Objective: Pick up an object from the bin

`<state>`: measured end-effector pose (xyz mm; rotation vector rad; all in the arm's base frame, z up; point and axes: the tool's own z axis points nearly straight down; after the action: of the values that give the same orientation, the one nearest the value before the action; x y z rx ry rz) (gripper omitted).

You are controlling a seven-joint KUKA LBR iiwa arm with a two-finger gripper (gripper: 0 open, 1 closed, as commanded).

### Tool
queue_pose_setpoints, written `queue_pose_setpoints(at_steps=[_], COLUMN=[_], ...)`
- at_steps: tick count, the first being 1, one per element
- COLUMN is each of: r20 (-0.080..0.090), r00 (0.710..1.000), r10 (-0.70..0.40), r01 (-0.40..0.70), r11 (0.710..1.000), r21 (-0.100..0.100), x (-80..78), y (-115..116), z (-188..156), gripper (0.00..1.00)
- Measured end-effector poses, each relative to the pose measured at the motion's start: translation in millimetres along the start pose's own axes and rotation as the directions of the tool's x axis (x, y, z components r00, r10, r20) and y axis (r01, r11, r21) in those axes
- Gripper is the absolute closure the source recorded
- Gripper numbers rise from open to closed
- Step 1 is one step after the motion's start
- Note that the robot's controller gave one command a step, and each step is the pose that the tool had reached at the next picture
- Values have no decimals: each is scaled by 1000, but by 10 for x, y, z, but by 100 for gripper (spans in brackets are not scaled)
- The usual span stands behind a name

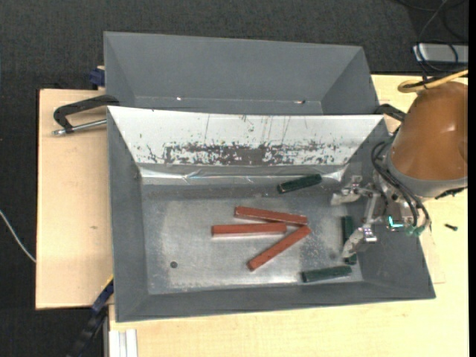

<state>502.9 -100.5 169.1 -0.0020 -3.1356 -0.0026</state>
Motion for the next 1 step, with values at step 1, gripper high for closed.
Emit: queue_pose_setpoints(at_steps=[1], r20=[8], r00=[1000], r10=[-1], r01=[1], r11=[1000], r21=[1], x=[-19], y=[3], z=[-36], gripper=[0])
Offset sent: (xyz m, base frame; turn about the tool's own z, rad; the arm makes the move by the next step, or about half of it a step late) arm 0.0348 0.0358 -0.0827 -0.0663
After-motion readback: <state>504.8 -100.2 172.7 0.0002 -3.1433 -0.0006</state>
